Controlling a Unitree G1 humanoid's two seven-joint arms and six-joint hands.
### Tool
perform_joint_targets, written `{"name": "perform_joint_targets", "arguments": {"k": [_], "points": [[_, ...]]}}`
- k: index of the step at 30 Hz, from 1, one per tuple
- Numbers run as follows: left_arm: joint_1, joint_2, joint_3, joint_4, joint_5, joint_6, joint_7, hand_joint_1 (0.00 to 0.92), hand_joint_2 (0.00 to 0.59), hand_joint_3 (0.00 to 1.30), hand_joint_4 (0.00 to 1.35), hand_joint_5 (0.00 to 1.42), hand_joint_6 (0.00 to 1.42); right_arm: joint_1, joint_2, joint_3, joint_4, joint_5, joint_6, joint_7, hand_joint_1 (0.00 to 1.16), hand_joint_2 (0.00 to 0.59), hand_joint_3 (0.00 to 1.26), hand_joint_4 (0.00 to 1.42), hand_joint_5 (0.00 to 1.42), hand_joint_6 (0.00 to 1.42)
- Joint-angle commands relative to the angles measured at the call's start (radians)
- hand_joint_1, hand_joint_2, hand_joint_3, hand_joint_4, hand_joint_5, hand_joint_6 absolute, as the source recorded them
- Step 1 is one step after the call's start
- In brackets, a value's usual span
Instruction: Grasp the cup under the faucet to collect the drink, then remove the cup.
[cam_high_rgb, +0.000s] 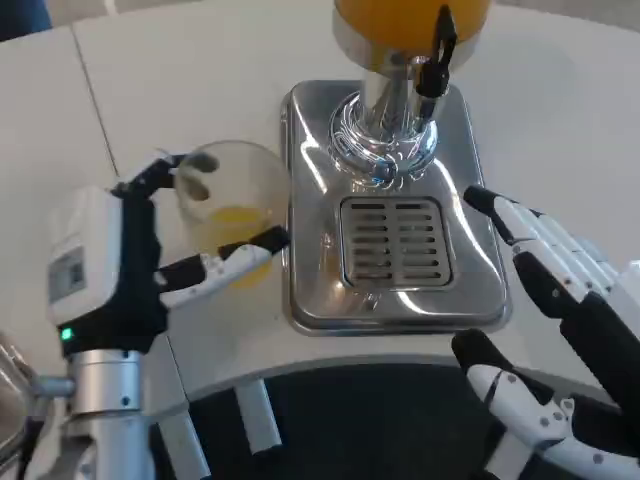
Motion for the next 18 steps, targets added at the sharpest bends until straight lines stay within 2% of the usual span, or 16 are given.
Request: {"name": "perform_joint_targets", "arguments": {"k": [1,10,15,18], "points": [[0.063,0.015,0.037,-0.108,-0.025,-0.044,-0.033,0.766,0.000,1.13,1.21,1.42,1.42,-0.004,-0.039,-0.019,-0.013,-0.009,-0.021,-0.016,0.23,0.494,0.00,0.00,0.00,0.01],[0.205,0.006,0.090,-0.294,-0.079,-0.063,-0.131,0.769,0.000,1.13,1.21,1.42,1.42,0.000,-0.096,-0.043,-0.013,-0.003,-0.037,-0.032,0.23,0.503,0.00,0.00,0.00,0.00],[0.284,-0.008,0.108,-0.390,-0.095,-0.072,-0.171,0.770,0.000,1.13,1.21,1.42,1.42,0.012,-0.141,-0.069,-0.013,0.001,-0.071,-0.040,0.23,0.500,0.00,0.00,0.00,0.00],[0.324,-0.016,0.120,-0.444,-0.112,-0.078,-0.200,0.770,0.000,1.13,1.21,1.42,1.42,0.023,-0.176,-0.099,-0.013,0.017,-0.118,-0.056,0.23,0.501,0.00,0.00,0.00,0.00]]}}
